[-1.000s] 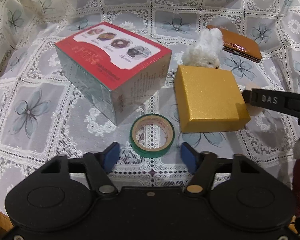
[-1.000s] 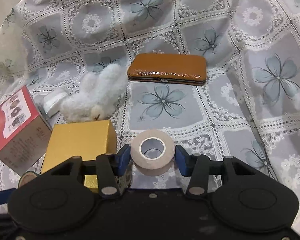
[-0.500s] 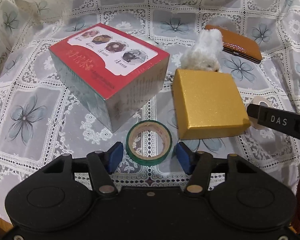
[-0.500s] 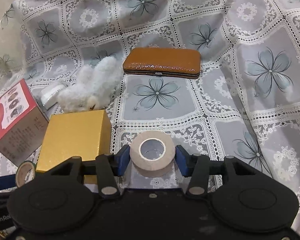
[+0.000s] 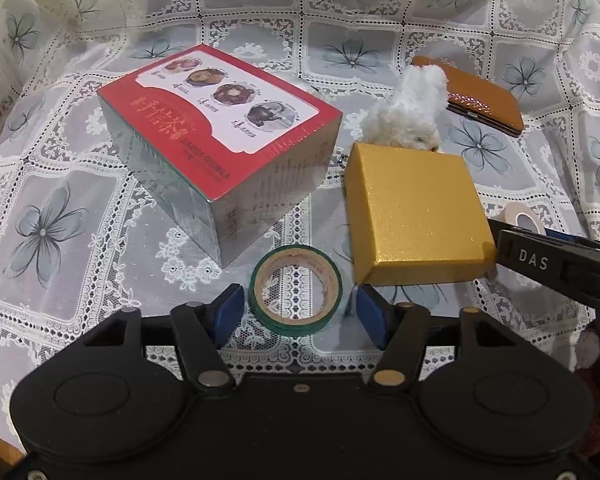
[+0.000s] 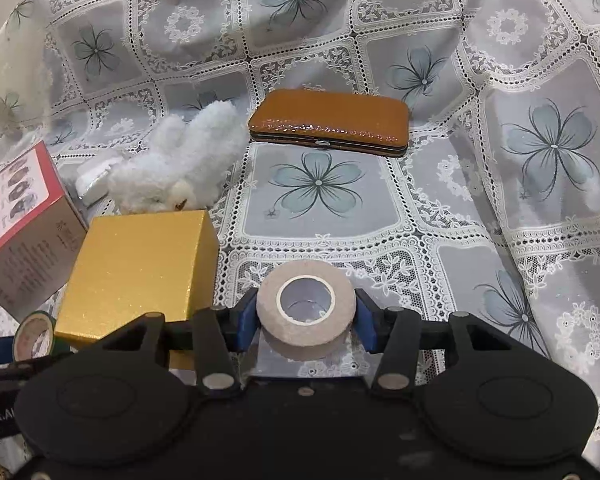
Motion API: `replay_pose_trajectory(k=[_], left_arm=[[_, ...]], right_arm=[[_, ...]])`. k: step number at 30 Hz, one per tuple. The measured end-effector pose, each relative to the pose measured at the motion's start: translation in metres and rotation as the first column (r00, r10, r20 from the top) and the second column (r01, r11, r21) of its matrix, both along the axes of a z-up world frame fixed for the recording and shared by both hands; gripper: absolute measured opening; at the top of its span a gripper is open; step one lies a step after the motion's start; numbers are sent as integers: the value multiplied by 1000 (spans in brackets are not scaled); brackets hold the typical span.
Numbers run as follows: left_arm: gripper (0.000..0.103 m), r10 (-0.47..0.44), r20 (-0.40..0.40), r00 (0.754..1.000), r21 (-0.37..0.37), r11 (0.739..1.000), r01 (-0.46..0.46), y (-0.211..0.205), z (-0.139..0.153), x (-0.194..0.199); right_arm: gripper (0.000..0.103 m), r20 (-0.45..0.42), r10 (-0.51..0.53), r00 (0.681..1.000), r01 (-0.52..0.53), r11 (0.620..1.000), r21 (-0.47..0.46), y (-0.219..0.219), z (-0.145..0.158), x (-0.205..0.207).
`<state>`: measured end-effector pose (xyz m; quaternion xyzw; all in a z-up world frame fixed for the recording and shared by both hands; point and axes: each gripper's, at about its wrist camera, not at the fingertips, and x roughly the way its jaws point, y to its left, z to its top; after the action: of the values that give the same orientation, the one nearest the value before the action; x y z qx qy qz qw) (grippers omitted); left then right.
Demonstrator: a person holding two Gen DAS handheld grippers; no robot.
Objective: Organize soft objects
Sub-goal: 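Close the left tool on the green tape while the right tool grips the beige tape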
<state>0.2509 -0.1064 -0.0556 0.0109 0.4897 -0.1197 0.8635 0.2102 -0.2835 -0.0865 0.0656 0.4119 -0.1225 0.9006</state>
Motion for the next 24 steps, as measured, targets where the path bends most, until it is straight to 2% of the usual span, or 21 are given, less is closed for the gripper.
replay_pose_trajectory(k=[3, 12, 24], left_arm=[[47, 14, -1, 1000, 16, 1000, -14, 1, 2, 0], [47, 24, -7, 1000, -13, 1000, -24, 11, 8, -12], [47, 36, 15, 999, -2, 999, -36, 35, 34, -65]], right_arm=[[48, -6, -10, 1000, 10, 1000, 20, -2, 2, -2], [48, 0, -38, 999, 38, 999, 23, 2, 18, -27], [48, 34, -15, 999, 13, 997, 70, 35, 55, -106]])
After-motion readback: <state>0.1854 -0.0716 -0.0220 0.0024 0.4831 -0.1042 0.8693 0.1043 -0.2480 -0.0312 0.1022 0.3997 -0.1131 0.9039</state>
